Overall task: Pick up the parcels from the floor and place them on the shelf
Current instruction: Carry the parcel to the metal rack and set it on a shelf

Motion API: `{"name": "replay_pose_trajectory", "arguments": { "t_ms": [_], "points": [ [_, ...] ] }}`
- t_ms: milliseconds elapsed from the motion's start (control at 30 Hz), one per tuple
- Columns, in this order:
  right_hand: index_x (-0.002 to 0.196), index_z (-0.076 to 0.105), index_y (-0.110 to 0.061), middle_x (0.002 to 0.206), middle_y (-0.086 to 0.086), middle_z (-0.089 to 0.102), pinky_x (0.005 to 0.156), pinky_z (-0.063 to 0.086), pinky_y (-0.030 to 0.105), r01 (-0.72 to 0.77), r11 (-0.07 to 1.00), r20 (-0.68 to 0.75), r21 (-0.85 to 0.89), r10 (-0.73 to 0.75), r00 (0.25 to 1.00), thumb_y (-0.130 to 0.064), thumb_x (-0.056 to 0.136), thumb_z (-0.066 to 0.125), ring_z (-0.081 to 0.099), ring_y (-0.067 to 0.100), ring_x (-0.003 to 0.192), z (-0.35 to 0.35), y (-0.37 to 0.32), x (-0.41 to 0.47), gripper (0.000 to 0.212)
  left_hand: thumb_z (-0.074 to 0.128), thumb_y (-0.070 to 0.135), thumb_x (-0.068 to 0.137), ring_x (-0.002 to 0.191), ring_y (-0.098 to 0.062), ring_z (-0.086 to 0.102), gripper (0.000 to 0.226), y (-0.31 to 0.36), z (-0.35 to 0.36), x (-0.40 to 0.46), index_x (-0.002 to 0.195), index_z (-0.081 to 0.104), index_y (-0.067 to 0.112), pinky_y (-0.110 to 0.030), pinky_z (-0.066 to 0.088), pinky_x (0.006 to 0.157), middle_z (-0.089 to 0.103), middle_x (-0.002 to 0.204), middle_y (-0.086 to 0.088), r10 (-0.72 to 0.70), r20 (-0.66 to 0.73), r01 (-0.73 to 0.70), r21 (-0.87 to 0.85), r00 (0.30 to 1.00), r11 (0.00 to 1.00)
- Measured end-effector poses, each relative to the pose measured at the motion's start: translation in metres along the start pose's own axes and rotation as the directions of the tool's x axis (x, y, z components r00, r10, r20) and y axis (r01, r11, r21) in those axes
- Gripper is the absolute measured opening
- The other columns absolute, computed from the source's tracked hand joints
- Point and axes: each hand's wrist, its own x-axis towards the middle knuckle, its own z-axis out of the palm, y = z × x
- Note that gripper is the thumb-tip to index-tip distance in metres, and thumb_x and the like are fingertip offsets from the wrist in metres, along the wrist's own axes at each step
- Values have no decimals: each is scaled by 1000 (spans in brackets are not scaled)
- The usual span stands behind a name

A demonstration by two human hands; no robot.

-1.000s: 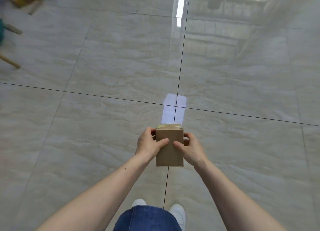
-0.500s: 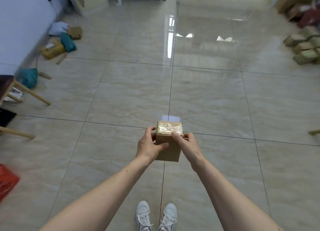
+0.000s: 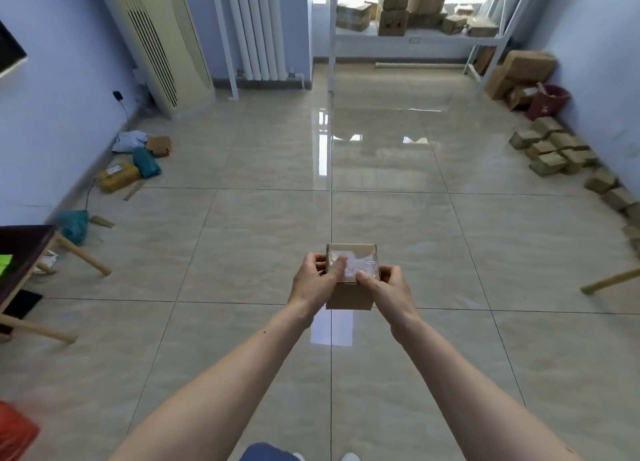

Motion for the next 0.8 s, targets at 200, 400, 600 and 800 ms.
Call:
{"name": "replay_pose_trajectory", "arguments": {
  "t_ms": [200,400,600,800],
  "points": [
    [154,23,-17,120,0,55,64,42,18,54,998,71,23,-55,996,-12,89,70,59,4,89,-3,-16,-5,80,76,33,81,108,-23,64,66,17,-6,0,139,46,22,-43,54,95,64,121,-7,83,-3,-83,23,997,996],
    [139,39,-46,127,10,55,67,58,40,56,998,-1,-23,-56,998,-45,92,59,63,28,107,5,-33,1,51,76,25,78,114,-24,62,80,23,-14,-2,149,41,31,-40,54,98,59,127,-9,147,84,-145,-35,986,989],
    [104,48,-53,128,16,52,51,53,29,136,989,-1,-56,-137,991,-37,92,60,65,31,103,7,-30,3,23,77,17,83,114,-20,62,63,27,-15,-2,141,52,22,-20,52,79,61,125,-6,139,88,-127,-130,986,983],
    [114,51,-44,123,10,46,94,55,51,258,963,-27,-74,-261,965,-27,94,61,57,26,112,7,-28,-3,28,64,54,86,113,-23,61,67,38,-13,-1,146,43,31,-45,58,88,54,132,-6,-12,71,24,-184,997,983]
  ]
}}
